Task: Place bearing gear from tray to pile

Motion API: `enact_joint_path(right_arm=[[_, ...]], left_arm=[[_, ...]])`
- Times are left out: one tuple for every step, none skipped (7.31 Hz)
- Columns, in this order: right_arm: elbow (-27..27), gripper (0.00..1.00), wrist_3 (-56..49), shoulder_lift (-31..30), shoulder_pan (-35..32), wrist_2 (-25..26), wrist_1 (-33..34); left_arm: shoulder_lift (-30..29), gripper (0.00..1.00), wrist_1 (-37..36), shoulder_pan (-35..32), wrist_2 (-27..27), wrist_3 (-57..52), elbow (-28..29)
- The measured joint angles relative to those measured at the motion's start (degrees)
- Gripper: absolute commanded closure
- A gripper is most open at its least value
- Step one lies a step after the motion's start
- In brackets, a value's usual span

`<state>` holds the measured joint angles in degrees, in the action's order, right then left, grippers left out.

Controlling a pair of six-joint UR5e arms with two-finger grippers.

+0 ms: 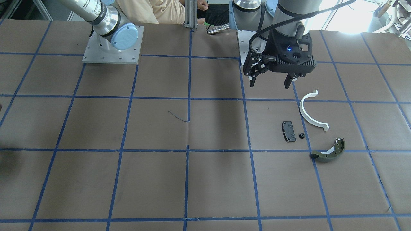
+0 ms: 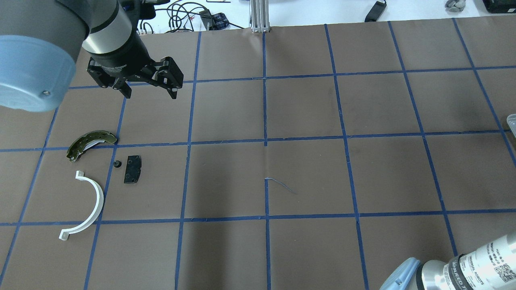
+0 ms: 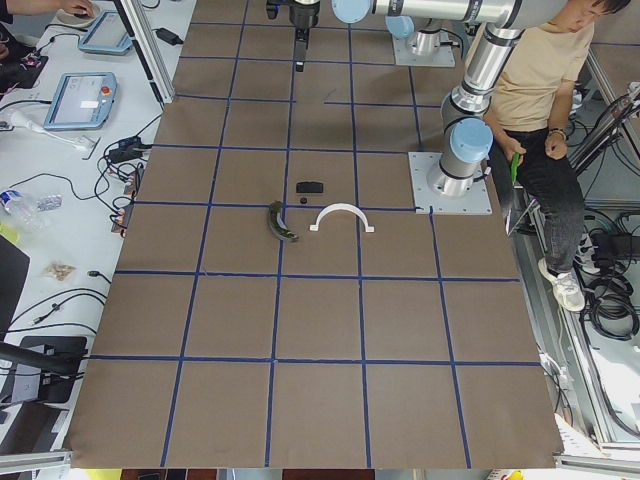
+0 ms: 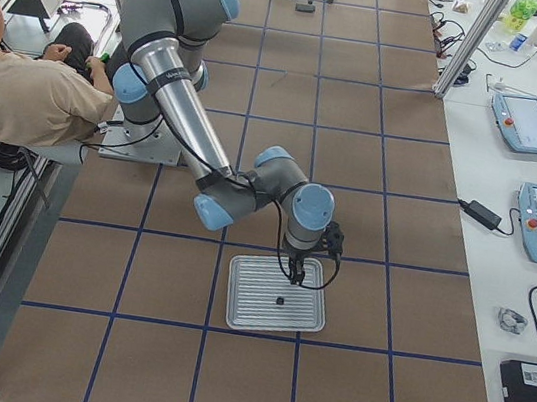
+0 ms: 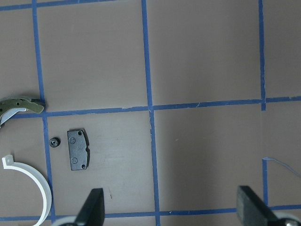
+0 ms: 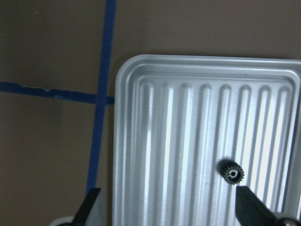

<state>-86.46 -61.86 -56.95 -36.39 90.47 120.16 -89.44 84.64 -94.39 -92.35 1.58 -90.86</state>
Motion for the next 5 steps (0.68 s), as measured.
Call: enact_joint_path(right_arm=[[1.6, 0.12, -0.7, 2.5, 0.9, -0.1, 0.3], [2.3, 0.21, -1.0, 4.1, 1.2, -0.2, 0.4], [2.6, 0.26, -1.1, 5.0, 1.5, -0.1, 0.5], [2.7, 0.31, -1.1, 5.4, 1.5, 0.0, 0.5], [2.5, 0.37, -1.2, 5.5, 1.6, 0.2, 0.4]], left_arm=[[0.0, 0.00, 0.0, 0.0, 0.0, 0.0, 0.0], [0.0, 0.00, 0.0, 0.0, 0.0, 0.0, 0.0], [0.0, 0.00, 0.0, 0.0, 0.0, 0.0, -0.1], [0.0, 0.00, 0.0, 0.0, 0.0, -0.1, -0.1], [0.0, 0.00, 0.1, 0.0, 0.0, -0.1, -0.1]])
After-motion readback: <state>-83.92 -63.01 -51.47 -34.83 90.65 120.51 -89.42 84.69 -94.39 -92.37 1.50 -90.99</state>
